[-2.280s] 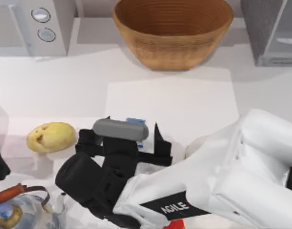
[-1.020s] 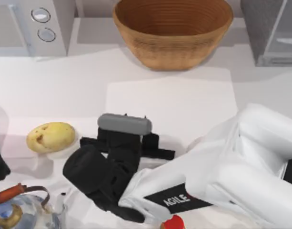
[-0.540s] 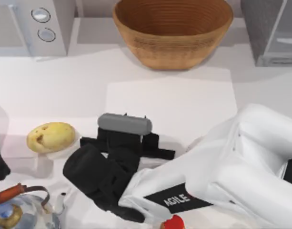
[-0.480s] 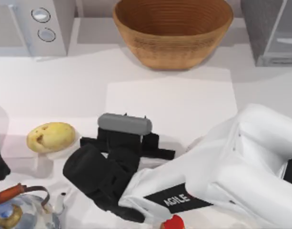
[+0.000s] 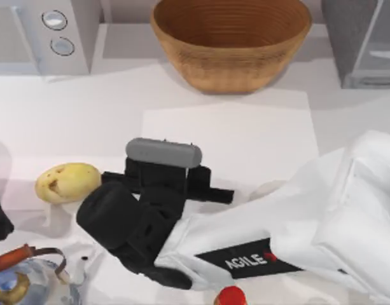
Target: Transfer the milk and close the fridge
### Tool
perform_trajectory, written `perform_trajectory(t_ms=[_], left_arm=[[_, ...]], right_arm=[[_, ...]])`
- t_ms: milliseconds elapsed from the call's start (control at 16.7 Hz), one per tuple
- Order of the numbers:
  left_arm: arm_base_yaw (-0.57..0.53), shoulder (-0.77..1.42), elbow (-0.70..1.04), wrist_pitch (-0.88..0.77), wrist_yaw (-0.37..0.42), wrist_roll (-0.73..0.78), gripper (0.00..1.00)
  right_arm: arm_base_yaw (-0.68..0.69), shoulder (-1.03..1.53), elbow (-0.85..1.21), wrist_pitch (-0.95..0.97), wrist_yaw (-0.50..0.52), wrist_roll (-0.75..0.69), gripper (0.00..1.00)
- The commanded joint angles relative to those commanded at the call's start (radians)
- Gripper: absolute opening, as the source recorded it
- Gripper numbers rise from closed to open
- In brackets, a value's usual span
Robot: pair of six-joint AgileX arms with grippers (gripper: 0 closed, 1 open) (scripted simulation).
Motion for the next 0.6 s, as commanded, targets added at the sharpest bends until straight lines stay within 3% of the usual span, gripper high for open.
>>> perform_trajectory(t_ms=[360,600], left_arm=[[0.000,0.000,0.000,0.000,0.000,0.000,1.00],[0.000,0.000,0.000,0.000,0.000,0.000,1.00]], right_arm=[[-0.006,0.002,-0.003,-0.007,-0.006,0.000,0.00],[-0.096,-0.071,-0.088,0.024,-0.093,-0.102,0.00]])
